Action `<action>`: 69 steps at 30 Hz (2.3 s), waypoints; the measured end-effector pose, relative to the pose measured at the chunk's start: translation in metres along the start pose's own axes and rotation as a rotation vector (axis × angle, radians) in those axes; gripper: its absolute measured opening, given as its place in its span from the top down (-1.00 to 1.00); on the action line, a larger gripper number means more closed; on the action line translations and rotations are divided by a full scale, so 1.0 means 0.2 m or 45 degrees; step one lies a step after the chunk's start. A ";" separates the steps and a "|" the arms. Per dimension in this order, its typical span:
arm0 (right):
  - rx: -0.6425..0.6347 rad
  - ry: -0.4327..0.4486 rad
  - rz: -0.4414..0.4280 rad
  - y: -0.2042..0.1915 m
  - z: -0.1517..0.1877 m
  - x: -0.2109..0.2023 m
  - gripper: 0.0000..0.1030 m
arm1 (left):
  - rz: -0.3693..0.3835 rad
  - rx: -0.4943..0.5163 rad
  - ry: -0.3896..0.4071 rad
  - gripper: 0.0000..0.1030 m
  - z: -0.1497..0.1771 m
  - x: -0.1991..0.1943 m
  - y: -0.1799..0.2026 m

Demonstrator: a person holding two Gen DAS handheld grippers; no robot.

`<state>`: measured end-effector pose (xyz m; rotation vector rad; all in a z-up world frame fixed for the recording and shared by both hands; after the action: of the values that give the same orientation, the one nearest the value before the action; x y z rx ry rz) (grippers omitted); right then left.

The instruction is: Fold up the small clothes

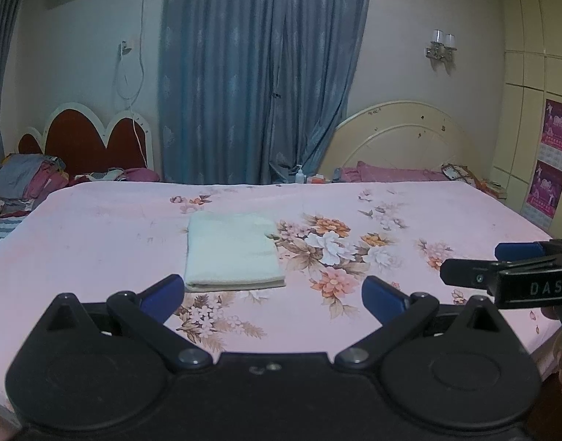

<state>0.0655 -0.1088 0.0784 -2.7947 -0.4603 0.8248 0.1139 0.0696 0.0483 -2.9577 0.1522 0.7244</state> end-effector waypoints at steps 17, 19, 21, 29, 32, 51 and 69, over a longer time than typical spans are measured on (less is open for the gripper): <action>0.000 0.001 -0.005 0.02 -0.01 0.01 -1.00 | -0.008 -0.003 -0.003 -0.99 0.01 0.02 0.00; -0.002 0.001 -0.008 0.01 -0.02 0.01 -1.00 | -0.008 -0.003 -0.003 -0.99 0.01 0.03 -0.01; -0.005 0.000 -0.009 0.01 -0.02 0.01 -1.00 | -0.005 0.000 -0.005 -0.99 0.01 0.02 0.00; -0.007 -0.003 -0.011 0.00 -0.02 0.02 -1.00 | -0.003 -0.007 -0.015 -0.99 0.02 0.06 -0.04; -0.012 -0.007 -0.012 0.01 -0.03 0.04 -1.00 | -0.005 -0.006 -0.014 -0.99 0.01 0.08 -0.04; -0.014 -0.021 -0.004 0.02 -0.02 0.05 -1.00 | 0.004 -0.014 -0.010 -0.99 0.01 0.09 -0.06; -0.033 -0.044 -0.013 0.02 -0.03 0.10 -1.00 | -0.001 -0.010 -0.012 -0.99 0.01 0.11 -0.09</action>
<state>0.0858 -0.1068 0.0724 -2.8036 -0.4944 0.8719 0.1351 0.0862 0.0382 -2.9612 0.1473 0.7407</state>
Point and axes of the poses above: each gripper's, at about its wrist camera, not at the fingertips, and x roughly the way its jaws point, y to its right, z to its underside, the point moved 6 cm from there along x, roughly the way its jaws point, and after that the axes turned 6 degrees about x, right-handed, at the moved point
